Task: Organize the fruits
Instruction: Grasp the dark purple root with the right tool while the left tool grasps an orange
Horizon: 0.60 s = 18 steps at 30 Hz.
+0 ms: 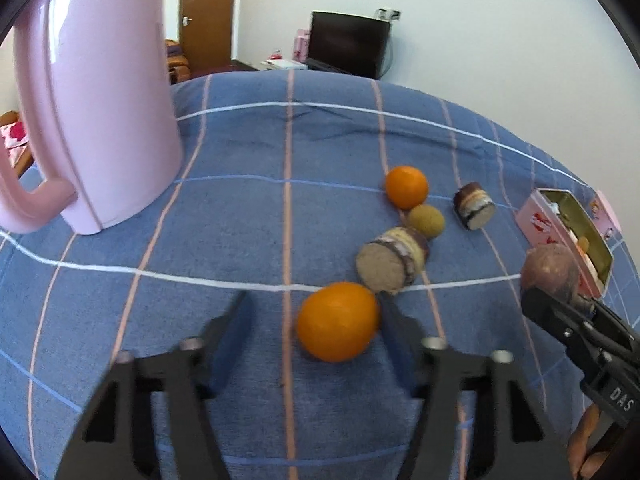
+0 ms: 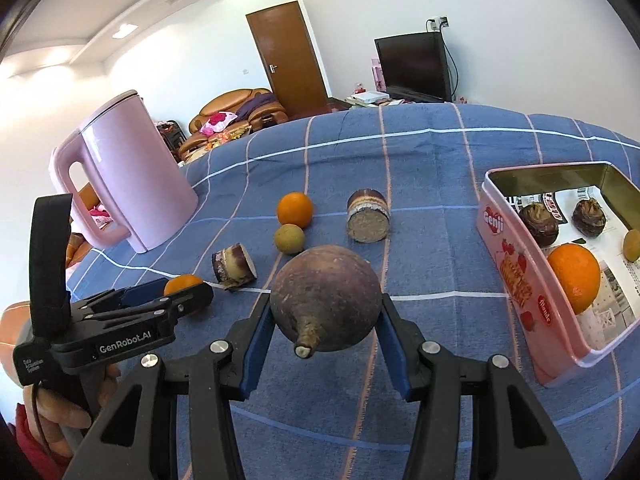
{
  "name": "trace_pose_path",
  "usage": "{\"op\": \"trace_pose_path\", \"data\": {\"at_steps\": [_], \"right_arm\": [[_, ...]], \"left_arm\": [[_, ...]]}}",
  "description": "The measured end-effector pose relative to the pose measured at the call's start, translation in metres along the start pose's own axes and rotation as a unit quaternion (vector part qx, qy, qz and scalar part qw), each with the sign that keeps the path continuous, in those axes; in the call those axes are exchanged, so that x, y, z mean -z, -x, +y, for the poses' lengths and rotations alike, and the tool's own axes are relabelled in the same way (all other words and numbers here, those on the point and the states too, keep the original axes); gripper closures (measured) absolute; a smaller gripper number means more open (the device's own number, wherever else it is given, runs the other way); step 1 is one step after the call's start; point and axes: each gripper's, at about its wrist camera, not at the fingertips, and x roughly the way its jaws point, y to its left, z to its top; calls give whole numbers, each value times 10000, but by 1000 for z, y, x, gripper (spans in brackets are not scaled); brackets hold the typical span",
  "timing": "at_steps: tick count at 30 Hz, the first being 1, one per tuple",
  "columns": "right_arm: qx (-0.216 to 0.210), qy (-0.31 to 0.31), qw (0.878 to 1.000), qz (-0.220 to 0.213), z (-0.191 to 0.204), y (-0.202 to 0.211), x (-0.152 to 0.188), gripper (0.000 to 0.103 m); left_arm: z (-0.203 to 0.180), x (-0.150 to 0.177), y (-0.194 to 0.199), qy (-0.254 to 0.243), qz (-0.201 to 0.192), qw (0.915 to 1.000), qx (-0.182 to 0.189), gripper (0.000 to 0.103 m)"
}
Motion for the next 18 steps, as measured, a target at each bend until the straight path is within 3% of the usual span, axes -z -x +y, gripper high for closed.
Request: {"op": "trace_pose_path", "data": {"at_steps": [1, 6, 9, 13, 18], "right_arm": [[3, -5, 10000, -12, 0, 0, 0, 51], [13, 10, 9999, -172, -1, 6, 2, 51], [77, 110, 9991, -413, 0, 14, 2, 51], [455, 521, 9930, -958, 10, 30, -1, 51], [780, 769, 9865, -1215, 12, 35, -2, 51]], "left_arm": [[-3, 0, 0, -52, -1, 10000, 30, 66], [-1, 0, 6, 2, -145, 9999, 29, 66], [3, 0, 23, 238, -669, 9975, 39, 66], [-3, 1, 42, 226, -1372, 9900, -241, 66], [-9, 1, 48, 191, -1658, 9831, -749, 66]]}}
